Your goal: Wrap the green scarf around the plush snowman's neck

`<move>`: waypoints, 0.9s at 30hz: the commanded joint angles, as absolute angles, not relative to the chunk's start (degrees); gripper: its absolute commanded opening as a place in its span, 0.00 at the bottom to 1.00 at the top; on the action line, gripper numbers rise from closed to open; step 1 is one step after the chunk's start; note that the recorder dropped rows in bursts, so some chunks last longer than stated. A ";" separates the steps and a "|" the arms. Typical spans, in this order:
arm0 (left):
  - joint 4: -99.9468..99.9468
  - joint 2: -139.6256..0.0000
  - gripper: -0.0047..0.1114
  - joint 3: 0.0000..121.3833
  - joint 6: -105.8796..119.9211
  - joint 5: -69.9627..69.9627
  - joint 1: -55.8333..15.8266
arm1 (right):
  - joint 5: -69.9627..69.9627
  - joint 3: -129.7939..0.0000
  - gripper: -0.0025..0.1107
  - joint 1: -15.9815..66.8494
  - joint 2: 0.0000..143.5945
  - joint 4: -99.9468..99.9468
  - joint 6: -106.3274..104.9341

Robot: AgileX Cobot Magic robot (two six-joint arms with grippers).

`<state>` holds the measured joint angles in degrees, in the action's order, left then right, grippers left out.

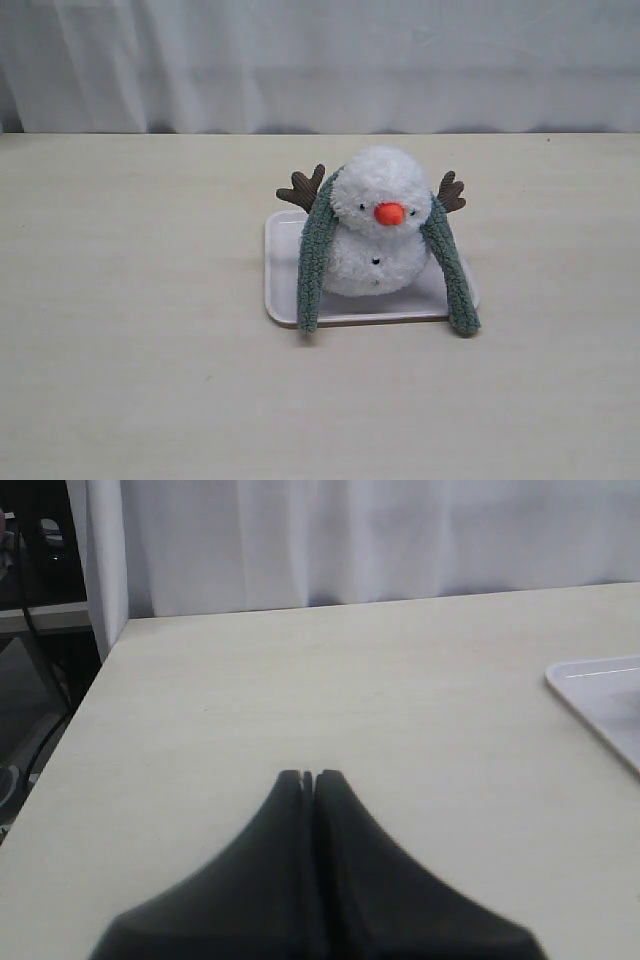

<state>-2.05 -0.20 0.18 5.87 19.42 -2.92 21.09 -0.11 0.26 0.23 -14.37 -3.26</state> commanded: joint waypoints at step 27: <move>-2.22 0.00 0.04 0.00 5.95 18.52 -3.33 | 19.88 0.00 0.06 0.14 0.00 -4.51 -2.56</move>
<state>-2.05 -0.20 0.18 5.87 19.42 -2.92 21.54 -0.11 0.26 0.23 -8.47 -2.56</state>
